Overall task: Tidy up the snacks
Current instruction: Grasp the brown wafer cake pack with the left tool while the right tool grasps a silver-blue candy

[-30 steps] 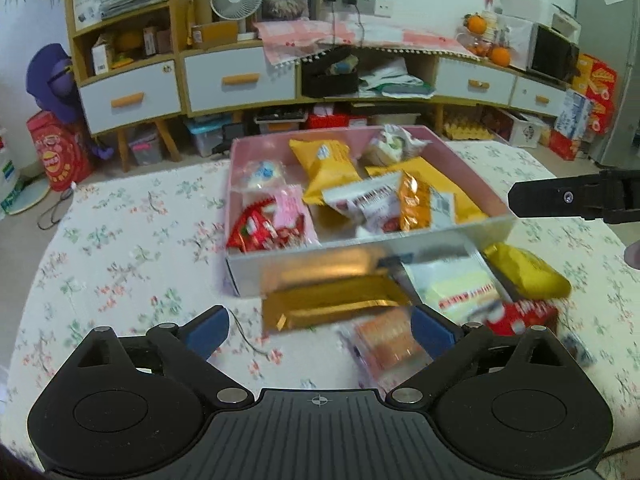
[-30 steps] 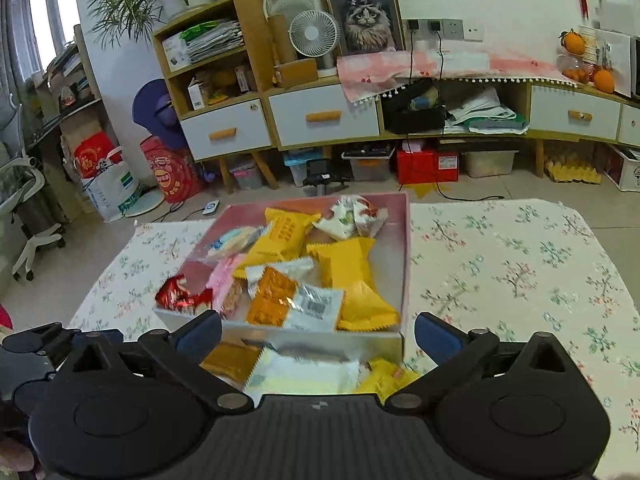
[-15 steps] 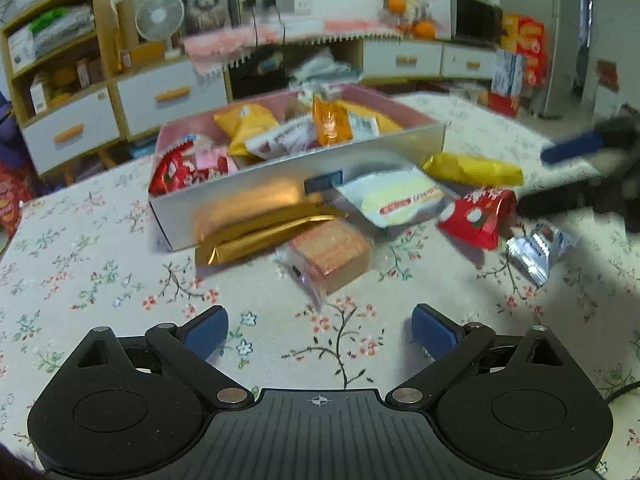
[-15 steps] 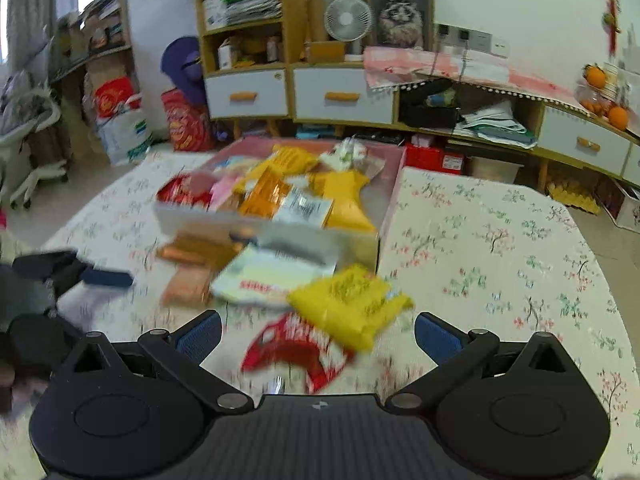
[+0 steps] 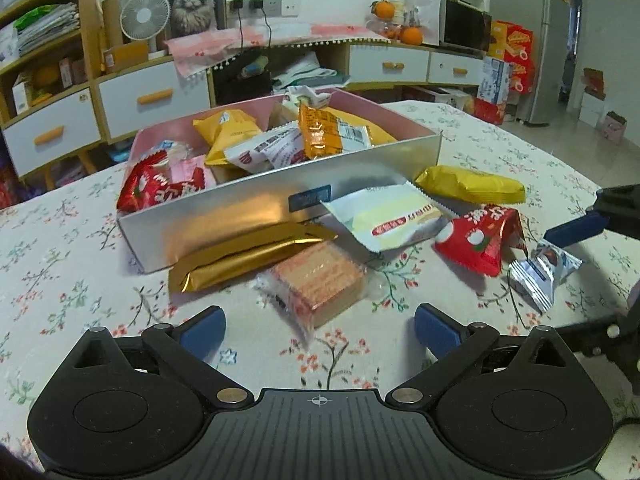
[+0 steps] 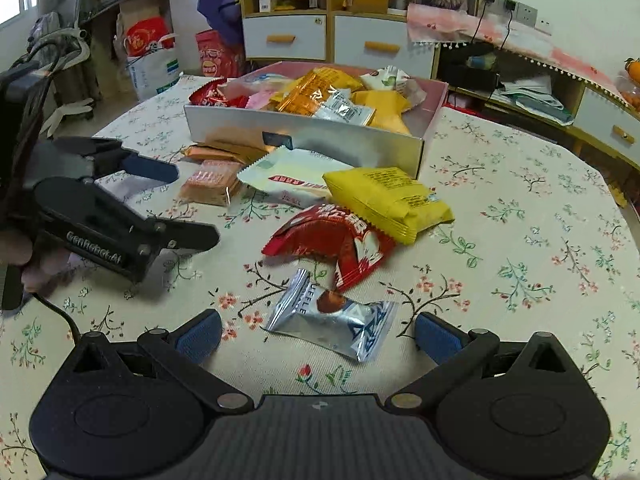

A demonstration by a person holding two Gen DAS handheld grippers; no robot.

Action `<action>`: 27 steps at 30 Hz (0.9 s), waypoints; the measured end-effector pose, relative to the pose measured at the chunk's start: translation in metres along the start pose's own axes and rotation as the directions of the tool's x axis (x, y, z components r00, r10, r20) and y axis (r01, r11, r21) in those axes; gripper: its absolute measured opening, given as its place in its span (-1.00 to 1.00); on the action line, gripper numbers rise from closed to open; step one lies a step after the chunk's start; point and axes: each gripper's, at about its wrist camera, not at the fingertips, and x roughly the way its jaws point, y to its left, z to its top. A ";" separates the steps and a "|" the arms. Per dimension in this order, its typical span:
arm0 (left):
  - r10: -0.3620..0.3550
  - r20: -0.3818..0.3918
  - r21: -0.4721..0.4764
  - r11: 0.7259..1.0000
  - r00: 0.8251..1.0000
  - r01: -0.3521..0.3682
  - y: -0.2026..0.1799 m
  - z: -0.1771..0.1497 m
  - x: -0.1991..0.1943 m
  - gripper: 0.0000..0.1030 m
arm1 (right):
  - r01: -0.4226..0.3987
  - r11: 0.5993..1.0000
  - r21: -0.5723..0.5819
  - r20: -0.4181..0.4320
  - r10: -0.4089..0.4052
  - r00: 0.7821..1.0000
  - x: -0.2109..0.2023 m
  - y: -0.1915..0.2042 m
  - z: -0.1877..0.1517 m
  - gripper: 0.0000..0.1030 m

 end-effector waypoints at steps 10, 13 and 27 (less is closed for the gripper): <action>-0.017 0.012 0.004 1.000 1.000 0.017 0.004 0.009 0.007 0.77 | -0.024 0.999 -0.022 0.017 0.024 1.000 0.001 -0.003 0.000 0.51; -0.010 0.020 0.011 1.000 1.000 0.010 0.002 0.011 0.007 0.60 | -0.039 0.999 -0.038 0.014 0.039 0.999 -0.001 -0.005 -0.001 0.51; -0.004 0.026 0.052 0.999 1.000 0.002 -0.006 0.013 0.002 0.06 | -0.029 0.999 -0.028 0.009 0.029 1.000 -0.006 -0.011 0.002 0.01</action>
